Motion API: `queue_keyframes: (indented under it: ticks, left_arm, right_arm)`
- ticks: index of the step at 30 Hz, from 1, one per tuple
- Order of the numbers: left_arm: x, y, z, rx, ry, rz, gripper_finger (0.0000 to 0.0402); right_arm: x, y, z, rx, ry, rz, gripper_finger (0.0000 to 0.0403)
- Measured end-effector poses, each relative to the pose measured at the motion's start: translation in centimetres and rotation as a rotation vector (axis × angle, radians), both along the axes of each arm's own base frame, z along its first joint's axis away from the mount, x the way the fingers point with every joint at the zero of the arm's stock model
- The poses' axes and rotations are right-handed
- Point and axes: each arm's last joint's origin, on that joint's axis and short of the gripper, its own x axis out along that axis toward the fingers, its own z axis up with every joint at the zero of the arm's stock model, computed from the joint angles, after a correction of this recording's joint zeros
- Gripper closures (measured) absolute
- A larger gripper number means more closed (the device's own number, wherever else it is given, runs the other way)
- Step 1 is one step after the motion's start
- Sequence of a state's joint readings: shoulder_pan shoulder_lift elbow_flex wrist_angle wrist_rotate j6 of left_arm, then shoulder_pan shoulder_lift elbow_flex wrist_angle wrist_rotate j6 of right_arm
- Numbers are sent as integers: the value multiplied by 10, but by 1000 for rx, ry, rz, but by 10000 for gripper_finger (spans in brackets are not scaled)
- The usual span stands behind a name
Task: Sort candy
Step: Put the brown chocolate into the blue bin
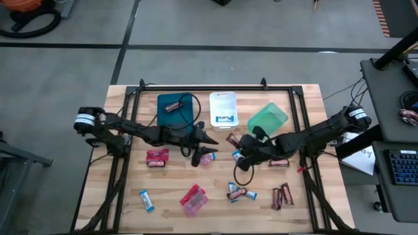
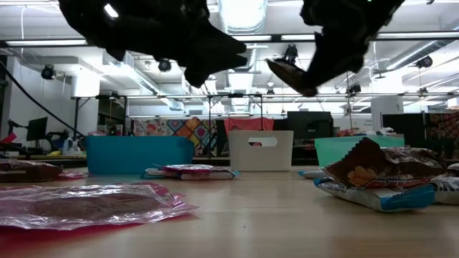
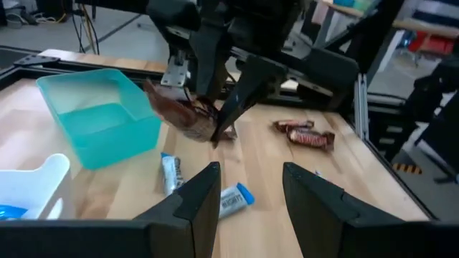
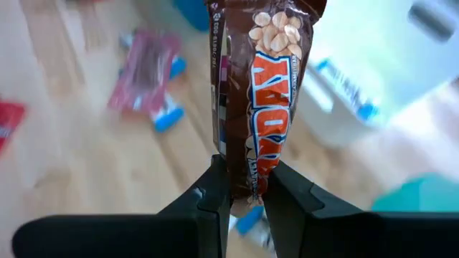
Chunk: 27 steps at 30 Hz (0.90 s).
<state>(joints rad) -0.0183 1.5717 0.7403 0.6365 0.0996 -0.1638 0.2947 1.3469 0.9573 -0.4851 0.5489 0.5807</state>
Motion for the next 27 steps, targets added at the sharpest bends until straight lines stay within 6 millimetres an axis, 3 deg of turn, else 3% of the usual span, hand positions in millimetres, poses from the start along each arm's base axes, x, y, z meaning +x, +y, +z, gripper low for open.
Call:
queue_keyframes:
  ticks: [9,27]
  left_arm:
    - [13,5,-12,-84,-87,106,267]
    - [14,10,-4,-141,-197,175,267]
  right_arm:
    - [17,3,2,-153,-96,53,340]
    - [23,4,-7,-176,-79,56,340]
